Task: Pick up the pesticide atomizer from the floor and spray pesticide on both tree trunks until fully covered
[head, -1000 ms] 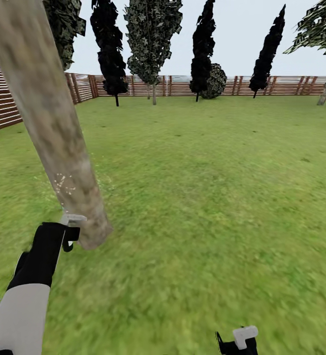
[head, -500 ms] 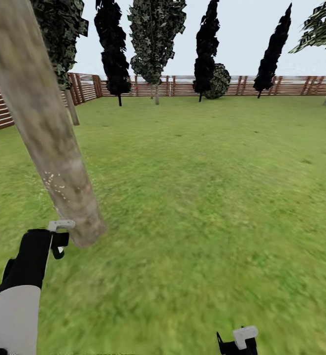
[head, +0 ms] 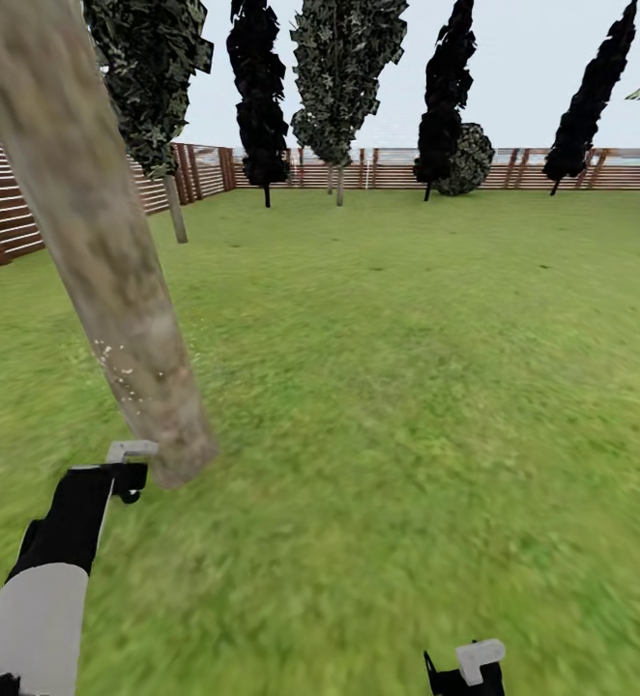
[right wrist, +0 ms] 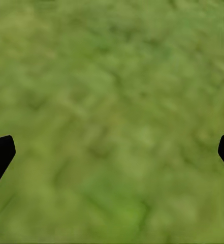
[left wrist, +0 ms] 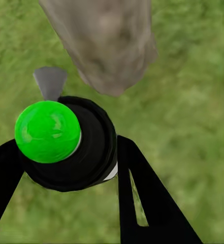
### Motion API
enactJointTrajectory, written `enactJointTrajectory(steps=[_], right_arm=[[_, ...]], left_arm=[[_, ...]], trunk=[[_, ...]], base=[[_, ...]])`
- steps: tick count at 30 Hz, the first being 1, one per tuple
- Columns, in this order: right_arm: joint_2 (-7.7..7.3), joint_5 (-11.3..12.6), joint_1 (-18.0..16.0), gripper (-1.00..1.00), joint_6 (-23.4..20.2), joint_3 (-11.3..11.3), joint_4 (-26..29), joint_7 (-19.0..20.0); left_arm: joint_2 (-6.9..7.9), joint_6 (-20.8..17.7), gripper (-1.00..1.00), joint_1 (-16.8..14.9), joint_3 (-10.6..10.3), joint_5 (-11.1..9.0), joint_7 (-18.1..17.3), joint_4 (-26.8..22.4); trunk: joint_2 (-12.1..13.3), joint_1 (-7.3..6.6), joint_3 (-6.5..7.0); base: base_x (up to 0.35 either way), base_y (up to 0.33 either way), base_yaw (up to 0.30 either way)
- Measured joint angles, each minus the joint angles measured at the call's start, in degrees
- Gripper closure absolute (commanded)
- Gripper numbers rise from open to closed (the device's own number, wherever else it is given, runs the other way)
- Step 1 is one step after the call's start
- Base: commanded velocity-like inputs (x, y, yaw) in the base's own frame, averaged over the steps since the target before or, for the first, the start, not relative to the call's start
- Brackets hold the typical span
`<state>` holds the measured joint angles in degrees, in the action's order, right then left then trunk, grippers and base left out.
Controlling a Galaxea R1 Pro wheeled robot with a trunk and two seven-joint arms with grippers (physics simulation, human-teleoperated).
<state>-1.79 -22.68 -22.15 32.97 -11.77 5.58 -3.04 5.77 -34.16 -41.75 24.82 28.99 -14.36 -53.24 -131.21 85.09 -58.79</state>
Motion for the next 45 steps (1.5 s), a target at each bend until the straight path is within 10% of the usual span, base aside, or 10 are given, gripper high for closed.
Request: enactJointTrajectory(steps=[6,45], right_arm=[[0.03,0.01,0.0,-1.0,0.01,-0.01,0.04,-0.12],[0.03,0.0,0.0,-1.0,0.07,-0.01,-0.04,-0.03]], left_arm=[[-0.24,6.56,1.0,2.37,5.05,0.01,0.05,0.85],[-0.23,6.12,1.0,2.64,5.33,0.37,0.31,0.95]], trunk=[[0.0,0.0,0.0],[0.0,0.0,0.0]], base=[[0.165,-0.231,0.22],[0.111,-0.254,0.09]])
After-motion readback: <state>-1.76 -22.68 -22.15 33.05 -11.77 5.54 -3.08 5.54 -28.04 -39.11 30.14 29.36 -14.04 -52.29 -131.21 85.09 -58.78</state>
